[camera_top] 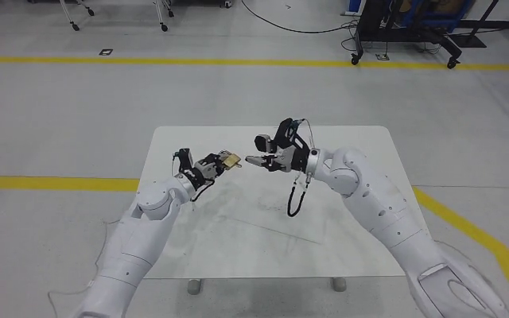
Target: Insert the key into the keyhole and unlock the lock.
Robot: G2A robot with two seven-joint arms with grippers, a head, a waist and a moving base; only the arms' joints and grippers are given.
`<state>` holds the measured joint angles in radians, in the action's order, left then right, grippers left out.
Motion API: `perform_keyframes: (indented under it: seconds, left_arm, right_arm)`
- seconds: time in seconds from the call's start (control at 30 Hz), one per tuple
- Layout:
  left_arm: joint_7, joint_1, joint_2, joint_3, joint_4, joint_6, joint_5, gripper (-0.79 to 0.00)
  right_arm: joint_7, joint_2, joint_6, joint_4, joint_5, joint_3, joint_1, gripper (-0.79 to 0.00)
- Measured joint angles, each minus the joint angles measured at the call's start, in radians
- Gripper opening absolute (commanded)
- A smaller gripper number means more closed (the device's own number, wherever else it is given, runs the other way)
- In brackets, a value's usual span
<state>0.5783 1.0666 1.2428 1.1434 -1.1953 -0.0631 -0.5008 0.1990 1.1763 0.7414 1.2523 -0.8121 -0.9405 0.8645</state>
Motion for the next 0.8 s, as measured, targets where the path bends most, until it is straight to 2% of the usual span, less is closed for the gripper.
perform_keyframes:
  seconds: [0.17,0.23,0.47,0.5,0.53,0.57,0.6,0.8]
  left_arm:
    - [-0.010,-0.010,0.011,-0.083,-0.018,0.009,0.127,-0.785]
    - [-0.014,-0.018,0.016,-0.122,-0.022,0.004,0.186,-0.785]
    - [-0.007,-0.093,0.041,-0.287,0.002,-0.097,0.452,-0.785]
    - [-0.005,-0.103,0.045,-0.302,0.010,-0.108,0.473,-0.742]
    - [-0.005,-0.112,0.048,-0.315,0.017,-0.116,0.491,-0.474]
    - [0.000,-0.121,0.053,-0.330,0.026,-0.122,0.511,-0.259]
    - [0.007,-0.127,0.055,-0.338,0.034,-0.127,0.520,0.000]
    - [0.060,-0.138,0.056,-0.327,0.059,-0.146,0.509,0.000]
  right_arm:
    - [-0.058,-0.062,-0.026,0.098,-0.041,-0.218,0.145,0.000]
    - [-0.062,-0.072,-0.023,0.121,-0.041,-0.280,0.192,0.000]
    - [-0.061,-0.071,-0.023,0.118,-0.041,-0.268,0.180,0.000]
    - [-0.061,-0.071,-0.023,0.118,-0.041,-0.268,0.180,0.000]
    - [-0.061,-0.071,-0.023,0.118,-0.041,-0.268,0.180,0.000]
    - [-0.061,-0.071,-0.023,0.118,-0.041,-0.268,0.180,0.000]
    - [-0.061,-0.071,-0.023,0.118,-0.041,-0.268,0.180,0.000]
    - [-0.061,-0.071,-0.023,0.118,-0.041,-0.268,0.180,0.000]
